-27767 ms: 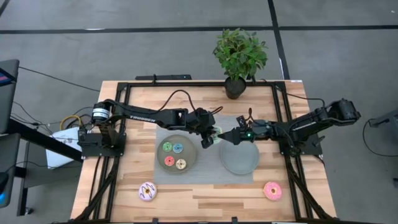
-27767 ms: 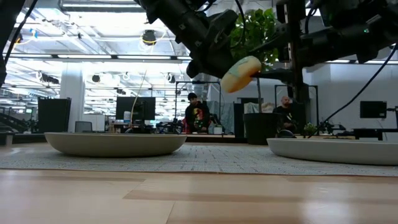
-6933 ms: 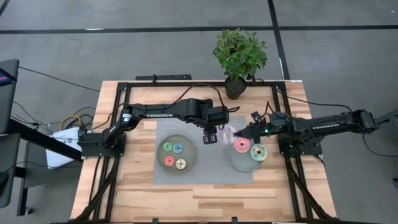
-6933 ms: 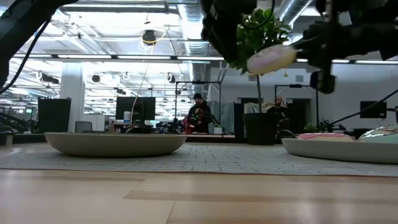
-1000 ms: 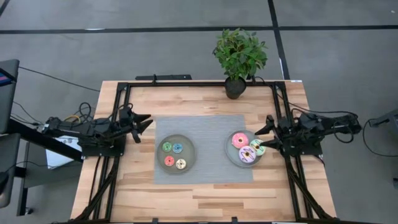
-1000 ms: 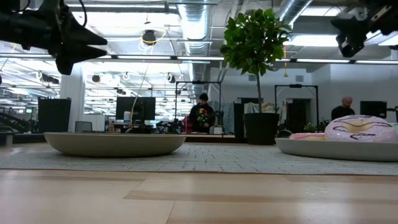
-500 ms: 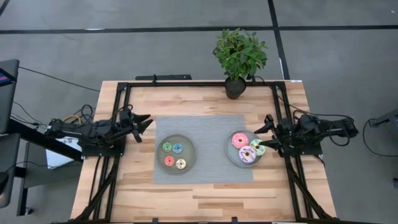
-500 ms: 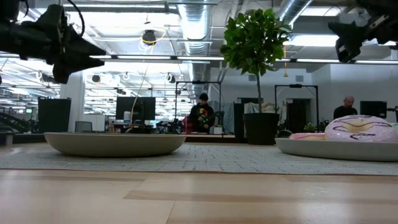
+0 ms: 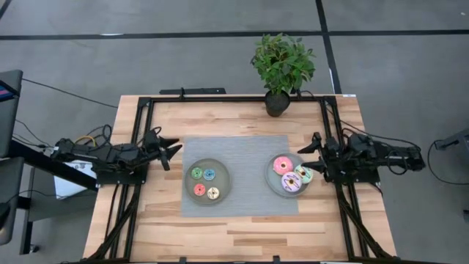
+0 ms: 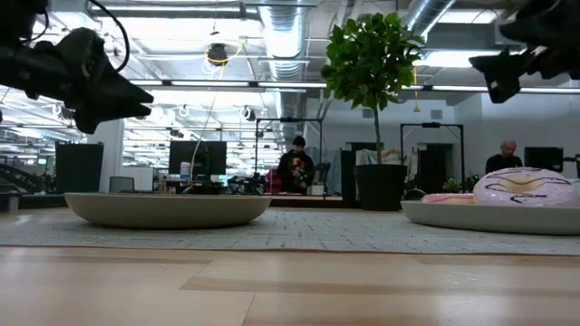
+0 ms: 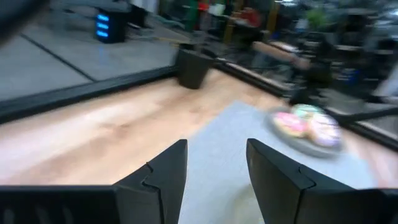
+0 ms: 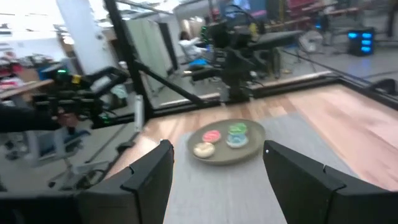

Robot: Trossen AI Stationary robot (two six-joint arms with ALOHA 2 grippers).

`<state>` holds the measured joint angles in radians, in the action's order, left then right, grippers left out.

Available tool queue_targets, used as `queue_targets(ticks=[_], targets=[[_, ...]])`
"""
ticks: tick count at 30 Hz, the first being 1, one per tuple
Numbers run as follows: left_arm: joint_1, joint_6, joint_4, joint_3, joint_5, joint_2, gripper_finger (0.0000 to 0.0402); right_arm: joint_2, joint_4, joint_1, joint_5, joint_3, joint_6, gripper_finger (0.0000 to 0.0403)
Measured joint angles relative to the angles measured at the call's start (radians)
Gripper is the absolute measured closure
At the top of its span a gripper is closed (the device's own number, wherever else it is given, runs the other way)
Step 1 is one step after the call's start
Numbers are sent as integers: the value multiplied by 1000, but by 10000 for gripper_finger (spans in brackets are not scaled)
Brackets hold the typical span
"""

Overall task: Pick & Place donuts
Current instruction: Return to Home Position

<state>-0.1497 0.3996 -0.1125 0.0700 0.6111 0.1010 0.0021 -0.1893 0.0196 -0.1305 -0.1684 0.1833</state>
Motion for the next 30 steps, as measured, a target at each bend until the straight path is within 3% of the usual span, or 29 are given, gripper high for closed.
queue_targets(ticks=[11, 13, 20, 30], targets=[[1, 40, 30, -2, 212, 94, 244, 0, -42, -118, -15, 0, -10, 165], [1, 37, 64, -3, 178, 86, 244, 0, -24, -120, -69, 0, -23, 165], [0, 163, 34, -5, -103, 80, 244, 0, -20, -120, -189, 0, -39, 165], [-2, 136, 104, -7, -218, 80, 244, 0, -12, -120, -338, 0, -60, 165]])
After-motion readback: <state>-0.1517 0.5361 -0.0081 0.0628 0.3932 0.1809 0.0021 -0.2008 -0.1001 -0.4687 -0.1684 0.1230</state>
